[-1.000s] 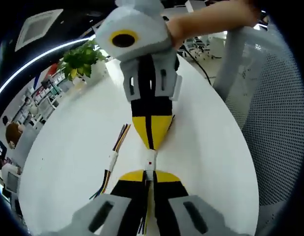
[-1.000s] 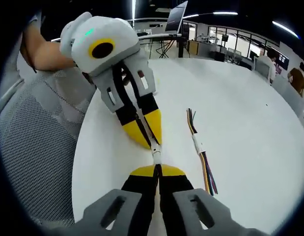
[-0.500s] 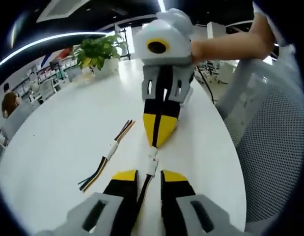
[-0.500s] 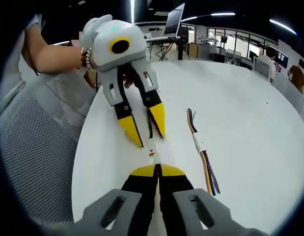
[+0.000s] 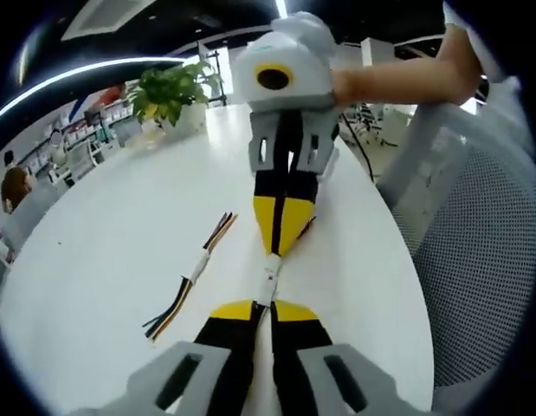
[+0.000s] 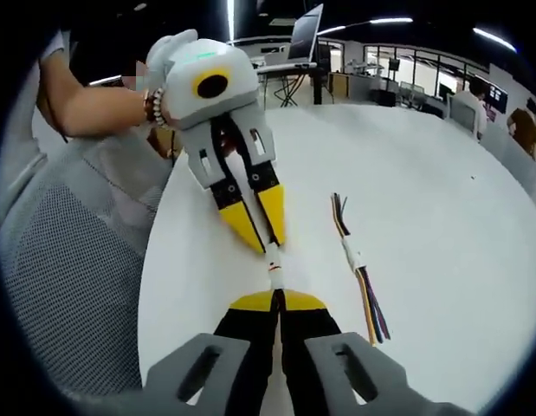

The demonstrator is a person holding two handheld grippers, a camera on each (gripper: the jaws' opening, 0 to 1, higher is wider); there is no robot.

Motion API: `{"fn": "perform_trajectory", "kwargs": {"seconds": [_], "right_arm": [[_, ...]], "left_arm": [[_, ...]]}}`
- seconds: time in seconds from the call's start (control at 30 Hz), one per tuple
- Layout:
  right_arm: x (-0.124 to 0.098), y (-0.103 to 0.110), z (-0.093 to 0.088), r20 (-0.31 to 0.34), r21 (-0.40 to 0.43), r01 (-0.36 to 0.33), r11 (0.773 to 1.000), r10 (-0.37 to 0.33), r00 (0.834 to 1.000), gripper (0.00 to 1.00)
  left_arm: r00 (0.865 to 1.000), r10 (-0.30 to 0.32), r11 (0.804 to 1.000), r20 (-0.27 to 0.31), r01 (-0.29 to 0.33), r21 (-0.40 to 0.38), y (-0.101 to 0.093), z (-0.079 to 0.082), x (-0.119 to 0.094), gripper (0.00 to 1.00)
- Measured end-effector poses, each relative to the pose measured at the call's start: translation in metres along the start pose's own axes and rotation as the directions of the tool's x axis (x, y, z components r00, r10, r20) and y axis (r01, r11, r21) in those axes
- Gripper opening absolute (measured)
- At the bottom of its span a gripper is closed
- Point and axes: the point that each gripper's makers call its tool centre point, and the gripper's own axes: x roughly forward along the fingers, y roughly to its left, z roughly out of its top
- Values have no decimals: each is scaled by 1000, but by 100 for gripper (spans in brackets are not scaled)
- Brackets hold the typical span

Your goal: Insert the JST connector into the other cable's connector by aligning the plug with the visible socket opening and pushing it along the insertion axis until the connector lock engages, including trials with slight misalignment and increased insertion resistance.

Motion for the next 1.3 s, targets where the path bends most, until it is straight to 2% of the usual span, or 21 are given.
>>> {"fn": "perform_trajectory", "kwargs": {"seconds": [0.33,0.5,0.7,0.9,1.3], "right_arm": [[-1,2,-1,-26,-1,1,1000,-1,1000,0],[-1,2,-2,-40,27,-2,1000,3,999,0],[-2,2,-2,-50,28,1,1000,0,999,0],[-2,0,1,-43,15,9,1000,-8,999,0],[-4,0,4,-25,17,4,1000,-4,1000,0]], "left_arm": [[1000,5,996,-30,-3,91,-2,4,0,0],[999,14,990,-44,-8,144,-3,5,1,0],[999,10,983,-35,-4,182,-5,11,2,0],[999,19,983,-30,-13,185,-3,12,2,0],[1000,13,992,12,-15,123,-2,15,1,0]]}}
